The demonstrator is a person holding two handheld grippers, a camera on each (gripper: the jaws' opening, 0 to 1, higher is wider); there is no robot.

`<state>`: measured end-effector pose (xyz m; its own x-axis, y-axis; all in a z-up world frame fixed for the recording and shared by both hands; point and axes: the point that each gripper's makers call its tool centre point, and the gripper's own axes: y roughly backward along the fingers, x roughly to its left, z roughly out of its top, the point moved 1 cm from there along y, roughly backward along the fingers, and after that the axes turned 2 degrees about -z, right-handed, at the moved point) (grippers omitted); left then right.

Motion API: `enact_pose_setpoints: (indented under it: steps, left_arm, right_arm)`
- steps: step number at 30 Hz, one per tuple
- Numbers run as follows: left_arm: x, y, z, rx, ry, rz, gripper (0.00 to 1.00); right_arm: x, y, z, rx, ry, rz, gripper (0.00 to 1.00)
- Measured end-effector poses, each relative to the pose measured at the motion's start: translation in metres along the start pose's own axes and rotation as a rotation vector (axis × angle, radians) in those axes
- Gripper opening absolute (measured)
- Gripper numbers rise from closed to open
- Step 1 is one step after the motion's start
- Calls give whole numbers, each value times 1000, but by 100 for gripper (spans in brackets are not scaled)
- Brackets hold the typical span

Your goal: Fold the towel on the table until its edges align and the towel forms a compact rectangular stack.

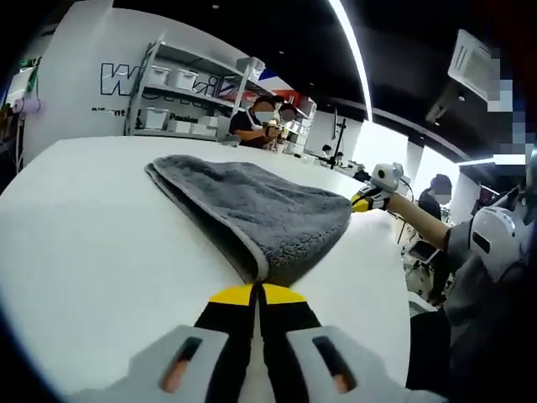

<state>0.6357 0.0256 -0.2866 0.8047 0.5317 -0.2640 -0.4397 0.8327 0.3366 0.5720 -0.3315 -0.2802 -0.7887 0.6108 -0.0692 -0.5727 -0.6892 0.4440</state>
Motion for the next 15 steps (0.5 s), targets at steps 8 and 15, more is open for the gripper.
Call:
enact_pose_setpoints:
  steps: [8,15]
  left_arm:
    - [-9,2,-2,9,-2,-16,3]
    - [-14,2,-5,13,2,-20,3]
  right_arm:
    - [-4,1,-2,2,0,-4,3]
    - [-9,2,-1,9,6,-10,3]
